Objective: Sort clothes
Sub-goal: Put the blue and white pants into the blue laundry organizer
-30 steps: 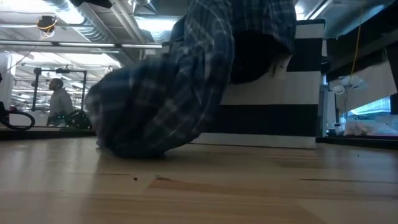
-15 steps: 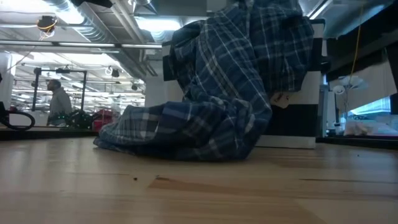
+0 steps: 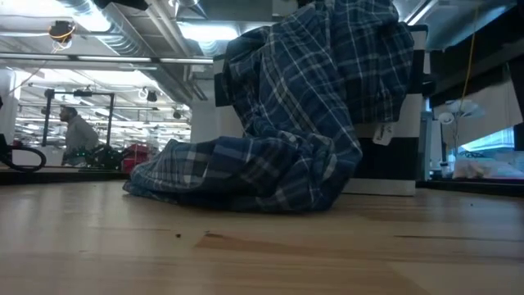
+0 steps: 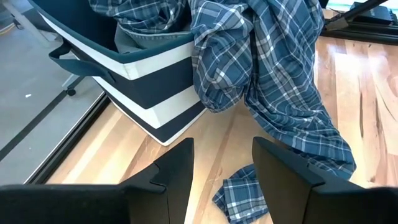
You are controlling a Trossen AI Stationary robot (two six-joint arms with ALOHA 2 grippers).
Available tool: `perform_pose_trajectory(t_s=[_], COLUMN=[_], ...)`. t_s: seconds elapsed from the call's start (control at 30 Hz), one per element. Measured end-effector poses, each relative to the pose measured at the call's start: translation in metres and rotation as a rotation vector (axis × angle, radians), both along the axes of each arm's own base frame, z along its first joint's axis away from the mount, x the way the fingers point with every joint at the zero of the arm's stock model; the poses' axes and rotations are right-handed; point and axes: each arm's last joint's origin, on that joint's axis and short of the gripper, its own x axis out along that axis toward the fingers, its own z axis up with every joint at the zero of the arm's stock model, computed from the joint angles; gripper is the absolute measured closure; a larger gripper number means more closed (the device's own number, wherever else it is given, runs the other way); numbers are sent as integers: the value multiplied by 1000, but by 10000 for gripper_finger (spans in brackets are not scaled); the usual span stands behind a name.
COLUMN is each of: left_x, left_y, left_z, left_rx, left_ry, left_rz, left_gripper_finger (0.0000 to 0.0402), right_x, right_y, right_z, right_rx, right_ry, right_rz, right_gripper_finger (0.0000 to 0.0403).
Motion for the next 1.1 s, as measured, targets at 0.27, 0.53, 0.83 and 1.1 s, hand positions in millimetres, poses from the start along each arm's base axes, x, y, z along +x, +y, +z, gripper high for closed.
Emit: perform_pose_trajectory(t_s=[0.27,0.53,0.83,1.1], left_x=[-1,-1,-1,-1], left_y=[0,0,0,0], left_z=[-1,-1,-1,-1], left_rx=[-5,2,3,-7], left_ry=[9,16,16,11], left_rz=[5,1,-1,5], left_gripper_finger=[244,244,244,244], right_x=[-12,-9,-31,-64], right_y=[33,126,249,312], right_z=[65,61,14,-93], right_rx=[83,51,-52,-62], right_ry=[-265,-187,-129,-98], right_rz=[177,492,635,553], right_gripper_finger=[151,150,150,150])
